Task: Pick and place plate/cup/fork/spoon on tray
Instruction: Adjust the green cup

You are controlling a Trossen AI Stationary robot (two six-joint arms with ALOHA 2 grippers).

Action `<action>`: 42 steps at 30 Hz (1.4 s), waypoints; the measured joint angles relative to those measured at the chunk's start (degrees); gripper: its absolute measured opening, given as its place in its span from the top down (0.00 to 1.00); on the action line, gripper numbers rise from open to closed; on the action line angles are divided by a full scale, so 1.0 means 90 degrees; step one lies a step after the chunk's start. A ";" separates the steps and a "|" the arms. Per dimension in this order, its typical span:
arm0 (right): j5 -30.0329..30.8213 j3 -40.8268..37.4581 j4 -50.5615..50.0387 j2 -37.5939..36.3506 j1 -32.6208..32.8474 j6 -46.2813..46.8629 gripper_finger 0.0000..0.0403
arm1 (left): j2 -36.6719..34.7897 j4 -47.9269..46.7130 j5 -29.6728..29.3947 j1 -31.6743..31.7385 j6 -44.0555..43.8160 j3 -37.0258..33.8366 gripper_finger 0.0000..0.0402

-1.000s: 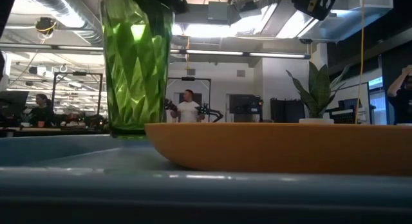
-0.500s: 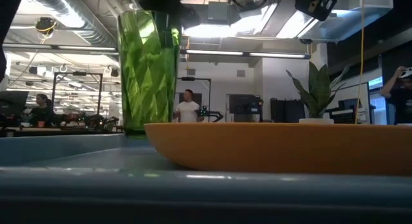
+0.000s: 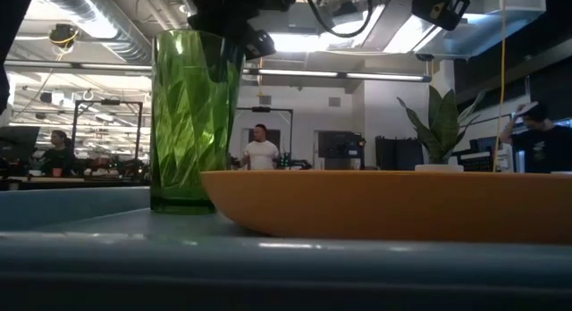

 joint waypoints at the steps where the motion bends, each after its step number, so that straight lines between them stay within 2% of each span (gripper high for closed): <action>1: 0.0000 0.0000 -0.0008 0.0000 0.0000 0.0024 0.99 | 0.0000 0.0008 -0.0017 -0.0001 0.0000 -0.0001 1.00; 6: 0.0002 0.0000 -0.0061 0.0000 -0.0036 0.0087 0.99 | 0.0000 0.0133 -0.0094 -0.0004 0.0000 -0.0003 0.99; 15: 0.0005 0.0000 -0.0058 0.0000 -0.0036 0.0074 0.99 | 0.0029 0.0157 -0.0406 -0.0110 -0.0048 -0.0027 0.88; 21: 0.0005 0.0000 -0.0056 0.0000 -0.0036 0.0070 0.99 | 0.0010 0.0154 -0.0838 -0.0256 -0.0182 -0.0027 0.88; 42: 0.0002 0.0000 -0.0051 0.0000 -0.0036 0.0062 0.99 | -0.0002 -0.0026 -0.0801 -0.0299 -0.0356 0.0127 0.87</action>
